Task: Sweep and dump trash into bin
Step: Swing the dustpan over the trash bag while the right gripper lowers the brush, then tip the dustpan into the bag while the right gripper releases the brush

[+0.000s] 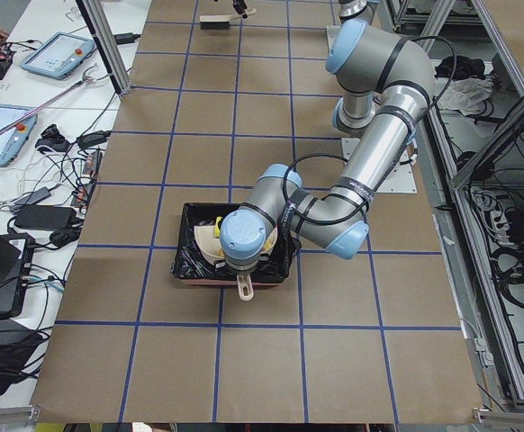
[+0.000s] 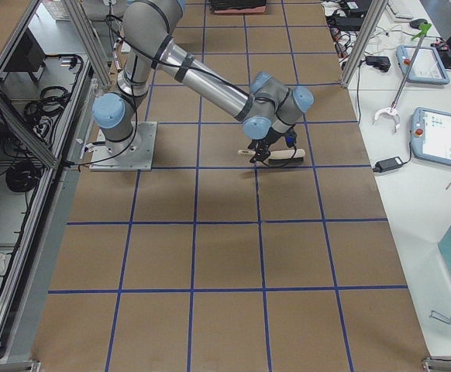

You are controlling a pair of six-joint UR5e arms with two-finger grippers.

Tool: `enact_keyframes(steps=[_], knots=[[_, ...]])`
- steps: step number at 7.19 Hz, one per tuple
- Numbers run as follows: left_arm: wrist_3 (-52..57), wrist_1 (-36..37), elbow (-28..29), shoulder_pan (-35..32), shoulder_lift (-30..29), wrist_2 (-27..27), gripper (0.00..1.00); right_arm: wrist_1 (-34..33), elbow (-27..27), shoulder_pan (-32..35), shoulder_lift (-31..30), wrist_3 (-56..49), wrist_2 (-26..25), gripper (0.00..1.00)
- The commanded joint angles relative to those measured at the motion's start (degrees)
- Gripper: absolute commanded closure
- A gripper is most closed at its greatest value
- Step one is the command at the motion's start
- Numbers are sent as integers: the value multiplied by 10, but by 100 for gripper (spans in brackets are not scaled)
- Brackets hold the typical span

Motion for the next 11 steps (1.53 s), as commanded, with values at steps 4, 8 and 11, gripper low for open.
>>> enact_keyframes(steps=[4,8,11], knots=[[1,19,0,-58,12,107,100,-5,-6,1,-19,2,1,10],[9,48,0,-74,17,168,100,22,-7,3,-183,-5,76,0],[4,72,-1,-96,22,194,100,67,-9,39,-247,15,116,0]])
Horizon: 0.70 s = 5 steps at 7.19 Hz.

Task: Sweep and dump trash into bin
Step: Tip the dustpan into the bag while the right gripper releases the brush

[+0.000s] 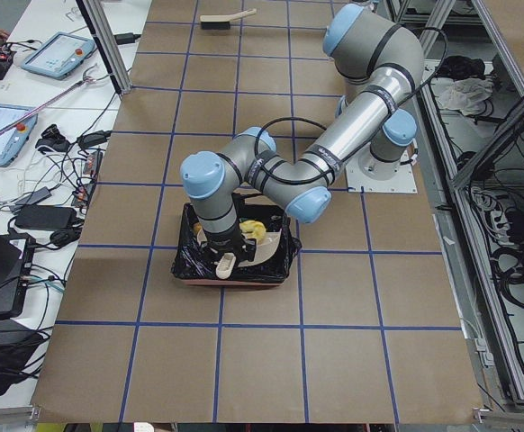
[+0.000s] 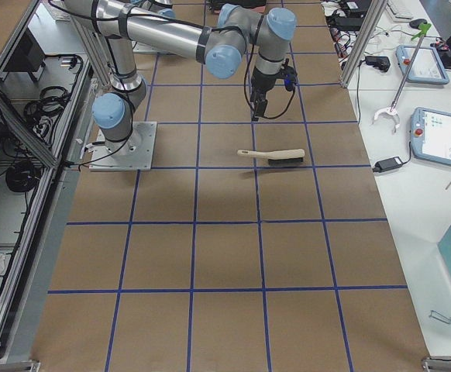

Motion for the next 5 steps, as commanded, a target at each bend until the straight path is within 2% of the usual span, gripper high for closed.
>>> enact_keyframes(steps=[1,3,4,5], knots=[[-3,9,0,-14,5,12,100,25,-13,78,-16,86,27,0],[-8,7,0,-17,9,9,100,39,-33,169,-21,236,31,0],[-10,3,0,-19,12,-1,100,40,-41,185,-20,276,32,0],[-23,2,-2,-20,17,-32,100,41,-41,187,-37,276,56,0]])
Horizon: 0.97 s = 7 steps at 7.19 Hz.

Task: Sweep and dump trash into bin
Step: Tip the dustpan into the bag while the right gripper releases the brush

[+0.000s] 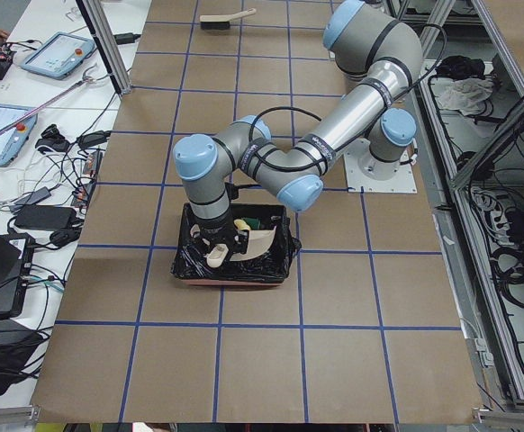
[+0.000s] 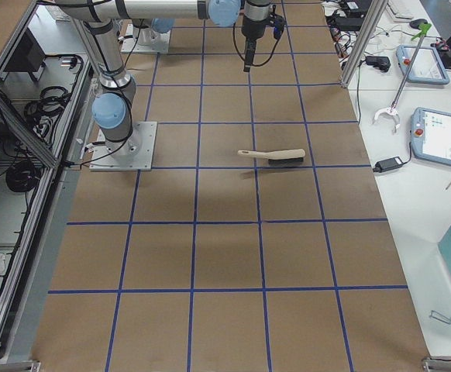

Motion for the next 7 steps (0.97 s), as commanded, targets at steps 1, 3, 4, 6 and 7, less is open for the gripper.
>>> enact_keyframes(steps=[1,3,4,6,7], knots=[[-14,-9,-2,-10,14,-47,100,-3,4,16,-38,22,44,0],[-78,-45,-7,-39,37,-89,100,-6,5,15,-42,16,37,0],[-131,-73,-8,-57,42,-129,100,-6,5,14,-49,-13,37,0],[-176,-71,-27,-121,45,-159,100,-9,8,9,-52,-72,34,0],[-234,-71,-33,-147,39,-189,100,-9,8,9,-53,-69,33,0]])
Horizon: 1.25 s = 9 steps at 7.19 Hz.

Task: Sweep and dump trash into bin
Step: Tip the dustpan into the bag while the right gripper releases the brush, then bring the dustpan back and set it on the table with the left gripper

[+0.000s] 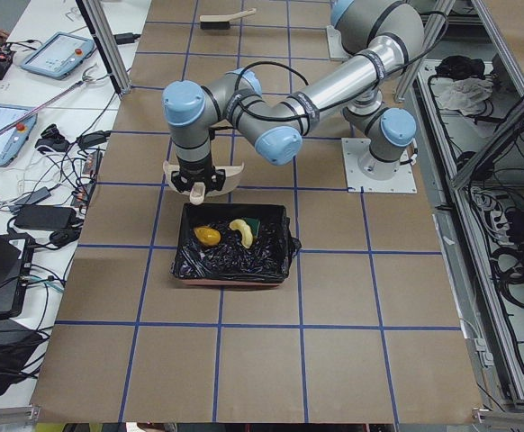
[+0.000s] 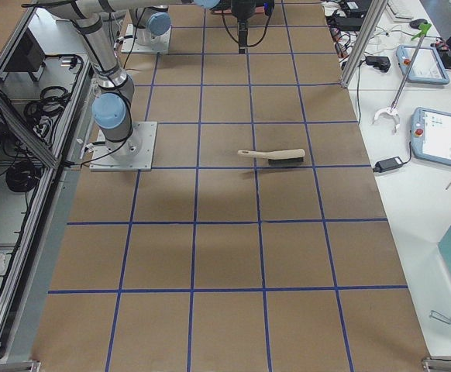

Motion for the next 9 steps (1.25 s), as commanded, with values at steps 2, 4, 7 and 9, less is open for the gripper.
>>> enact_keyframes(steps=[2,4,7,9], knots=[[-131,28,-43,-101,-22,-70,100,0,1,-1,-3,-8,-48,0],[-170,134,-105,-155,-52,-74,100,-13,1,-1,-3,-5,-57,0],[-172,166,-111,-214,-86,-96,100,-23,1,-1,-1,-7,-48,0],[-151,167,-112,-228,-103,-93,100,-23,1,-1,0,-6,-48,0]])
